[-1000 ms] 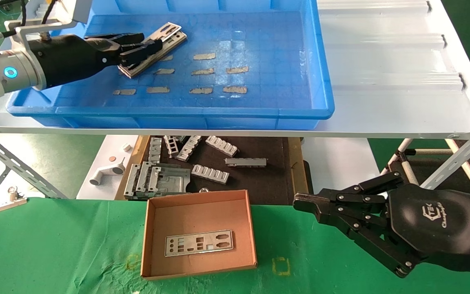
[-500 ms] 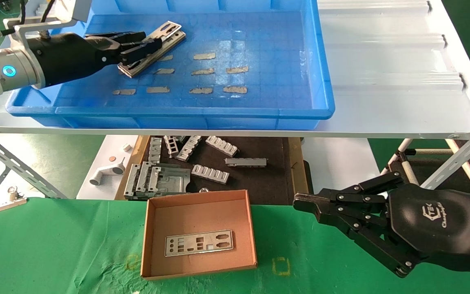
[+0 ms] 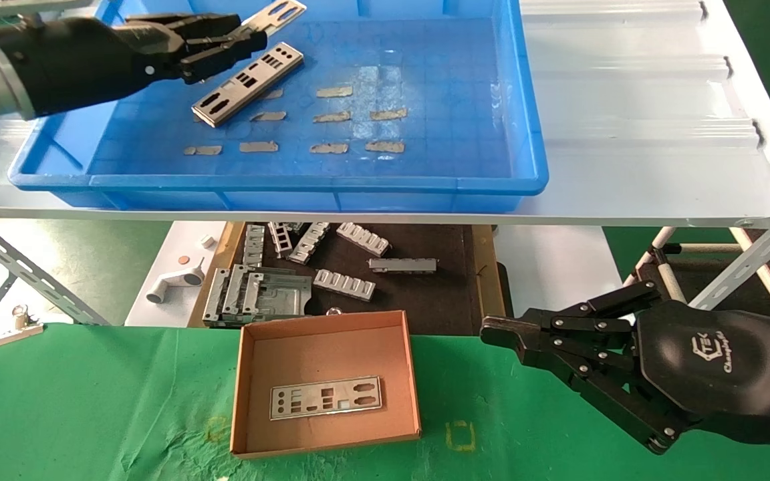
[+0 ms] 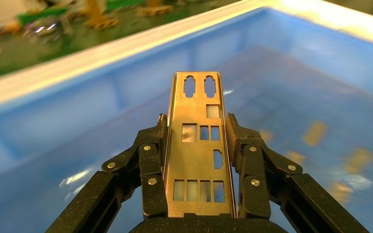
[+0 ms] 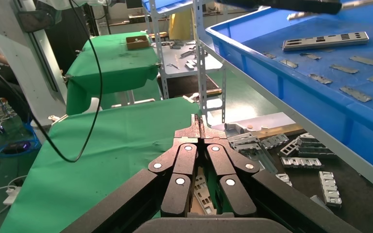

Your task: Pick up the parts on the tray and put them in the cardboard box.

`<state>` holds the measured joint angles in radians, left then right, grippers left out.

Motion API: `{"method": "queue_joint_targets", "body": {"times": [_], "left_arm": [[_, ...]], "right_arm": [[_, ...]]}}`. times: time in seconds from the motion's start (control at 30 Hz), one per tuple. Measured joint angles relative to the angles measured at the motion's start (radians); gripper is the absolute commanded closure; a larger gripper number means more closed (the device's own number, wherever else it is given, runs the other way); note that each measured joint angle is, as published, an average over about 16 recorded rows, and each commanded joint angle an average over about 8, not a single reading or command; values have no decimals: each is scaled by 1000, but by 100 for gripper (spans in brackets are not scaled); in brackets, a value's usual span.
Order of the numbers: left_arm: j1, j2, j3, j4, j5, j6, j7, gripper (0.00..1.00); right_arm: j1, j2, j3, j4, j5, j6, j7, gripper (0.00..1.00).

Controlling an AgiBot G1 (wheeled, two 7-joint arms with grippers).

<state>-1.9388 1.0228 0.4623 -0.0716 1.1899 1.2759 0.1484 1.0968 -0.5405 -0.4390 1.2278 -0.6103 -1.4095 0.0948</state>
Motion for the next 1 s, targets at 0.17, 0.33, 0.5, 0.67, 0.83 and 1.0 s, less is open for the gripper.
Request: {"method": "queue_joint_targets", "body": {"times": [0.17,0.33,0.5,0.67,0.83,1.0], "left_arm": [[-7,-37,6,-47,-5,153,41,100],[7,-77,23,-128,-28,274,61,100],[54,-129,60,-266,-86,326,45,100],[128,-204,117,-459,-168,328,16,100],[219,-291,183,-665,-252,320,6,100],[308,-363,239,-822,-304,299,13,100]], "right_arm": [[0,0,0,0,0,0,0,100],[0,0,0,0,0,0,0,100],[0,0,0,0,0,0,0,100],[0,0,0,0,0,0,0,100],[0,0,0,0,0,0,0,100],[0,0,0,0,0,0,0,100]]}}
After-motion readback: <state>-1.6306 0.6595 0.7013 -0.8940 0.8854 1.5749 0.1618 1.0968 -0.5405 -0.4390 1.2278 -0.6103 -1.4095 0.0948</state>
